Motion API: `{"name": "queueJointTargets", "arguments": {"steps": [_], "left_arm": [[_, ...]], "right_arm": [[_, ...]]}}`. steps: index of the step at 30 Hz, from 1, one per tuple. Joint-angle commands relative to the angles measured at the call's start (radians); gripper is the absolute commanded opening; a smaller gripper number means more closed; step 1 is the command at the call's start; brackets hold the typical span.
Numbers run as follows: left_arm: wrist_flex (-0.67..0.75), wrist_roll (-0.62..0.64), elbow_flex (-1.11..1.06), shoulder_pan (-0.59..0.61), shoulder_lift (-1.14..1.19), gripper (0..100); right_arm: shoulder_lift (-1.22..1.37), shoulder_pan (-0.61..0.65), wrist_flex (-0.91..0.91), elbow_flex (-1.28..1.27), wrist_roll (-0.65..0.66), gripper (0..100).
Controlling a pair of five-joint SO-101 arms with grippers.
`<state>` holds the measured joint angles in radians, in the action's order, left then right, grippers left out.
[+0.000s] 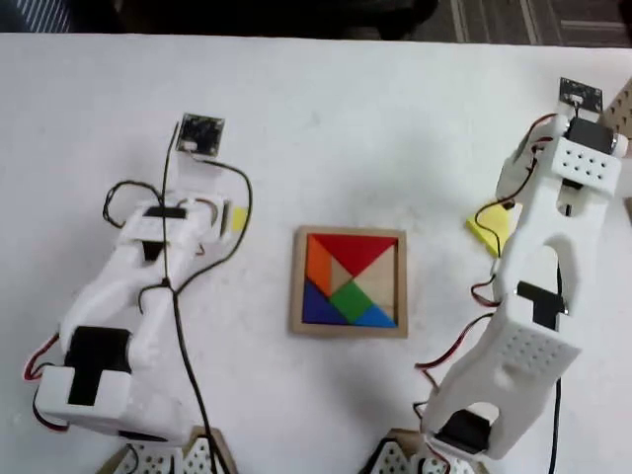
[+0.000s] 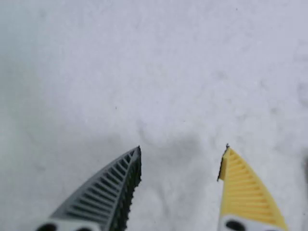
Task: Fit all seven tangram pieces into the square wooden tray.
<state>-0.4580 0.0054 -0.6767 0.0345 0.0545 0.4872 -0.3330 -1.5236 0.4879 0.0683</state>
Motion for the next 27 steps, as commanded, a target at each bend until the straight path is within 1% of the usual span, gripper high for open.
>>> {"name": "queueJointTargets", "arguments": {"steps": [1, 6, 9, 11, 15, 21, 27], "left_arm": [[-0.008, -0.006, 0.038, 0.012, -0.044, 28], [-0.012, -0.002, 0.072, 0.01, -0.022, 28], [-0.026, 0.092, 0.127, 0.012, 0.039, 28], [-0.071, 0.132, 0.172, 0.013, 0.068, 28], [-0.147, 0.127, 0.235, 0.018, 0.102, 28], [-0.146, 0.132, 0.238, 0.018, 0.104, 28], [-0.149, 0.129, 0.236, 0.018, 0.102, 28]], "right_arm": [[0.008, 0.054, 0.015, 0.015, -0.054, 27.5], [0.056, 0.079, 0.042, 0.012, -0.055, 27.6], [0.093, 0.077, 0.047, 0.017, -0.055, 27.2], [0.11, 0.076, 0.073, 0.017, -0.063, 27.2], [0.143, 0.085, 0.093, 0.017, -0.064, 27.2], [0.156, 0.117, 0.107, 0.017, -0.064, 27.5], [0.171, 0.122, 0.107, 0.014, -0.064, 27.6]]}}
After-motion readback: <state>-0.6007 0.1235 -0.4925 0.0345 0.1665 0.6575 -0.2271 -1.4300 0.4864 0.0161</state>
